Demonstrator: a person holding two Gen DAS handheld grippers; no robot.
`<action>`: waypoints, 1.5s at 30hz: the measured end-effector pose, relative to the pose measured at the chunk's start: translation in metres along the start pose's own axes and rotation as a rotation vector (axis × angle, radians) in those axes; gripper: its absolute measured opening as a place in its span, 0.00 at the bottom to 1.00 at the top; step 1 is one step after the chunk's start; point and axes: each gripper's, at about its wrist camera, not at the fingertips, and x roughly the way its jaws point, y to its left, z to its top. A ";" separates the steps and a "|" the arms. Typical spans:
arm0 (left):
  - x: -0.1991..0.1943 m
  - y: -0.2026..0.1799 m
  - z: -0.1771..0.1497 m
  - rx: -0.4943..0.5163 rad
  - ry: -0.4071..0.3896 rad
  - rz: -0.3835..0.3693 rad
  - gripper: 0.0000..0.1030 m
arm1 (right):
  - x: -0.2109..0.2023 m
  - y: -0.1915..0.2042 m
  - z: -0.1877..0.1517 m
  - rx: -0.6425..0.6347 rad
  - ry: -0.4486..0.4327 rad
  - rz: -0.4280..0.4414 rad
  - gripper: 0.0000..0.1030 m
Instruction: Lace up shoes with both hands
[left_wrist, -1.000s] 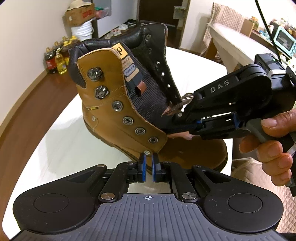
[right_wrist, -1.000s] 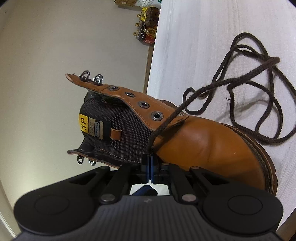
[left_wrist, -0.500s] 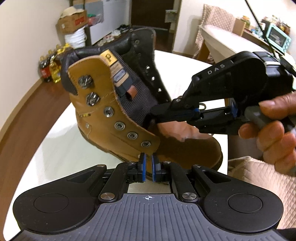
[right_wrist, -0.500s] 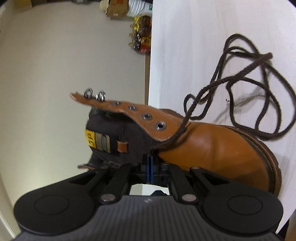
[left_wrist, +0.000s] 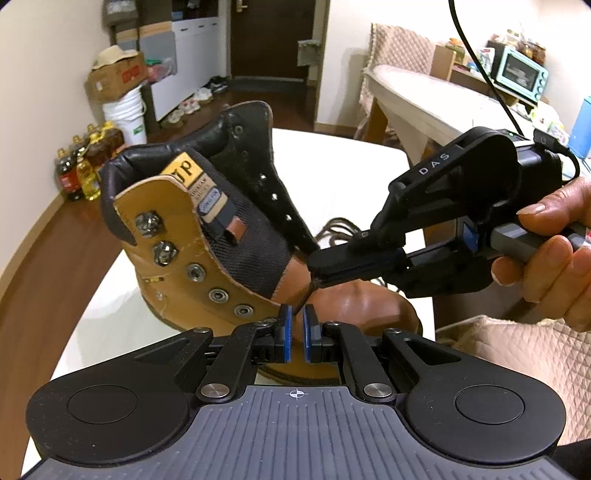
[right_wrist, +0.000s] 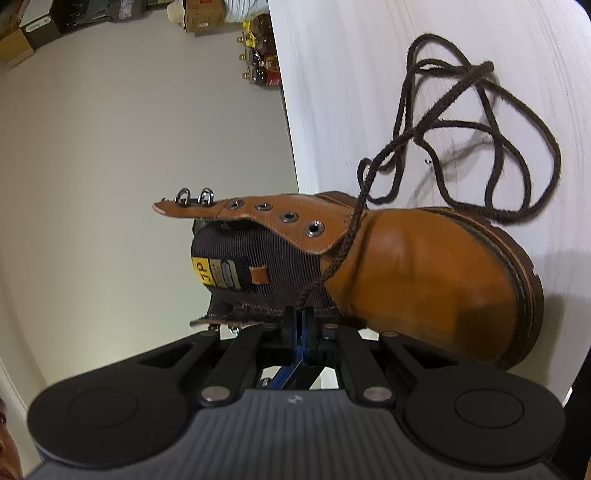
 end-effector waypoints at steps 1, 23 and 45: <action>0.000 0.001 0.001 0.003 0.001 -0.002 0.06 | 0.005 0.000 -0.003 0.001 0.003 0.000 0.03; 0.008 0.001 -0.002 0.026 0.052 -0.061 0.03 | 0.021 0.001 -0.004 -0.021 0.015 -0.067 0.32; 0.012 0.003 -0.008 0.000 0.071 -0.084 0.03 | 0.022 0.003 -0.003 -0.049 0.046 -0.068 0.09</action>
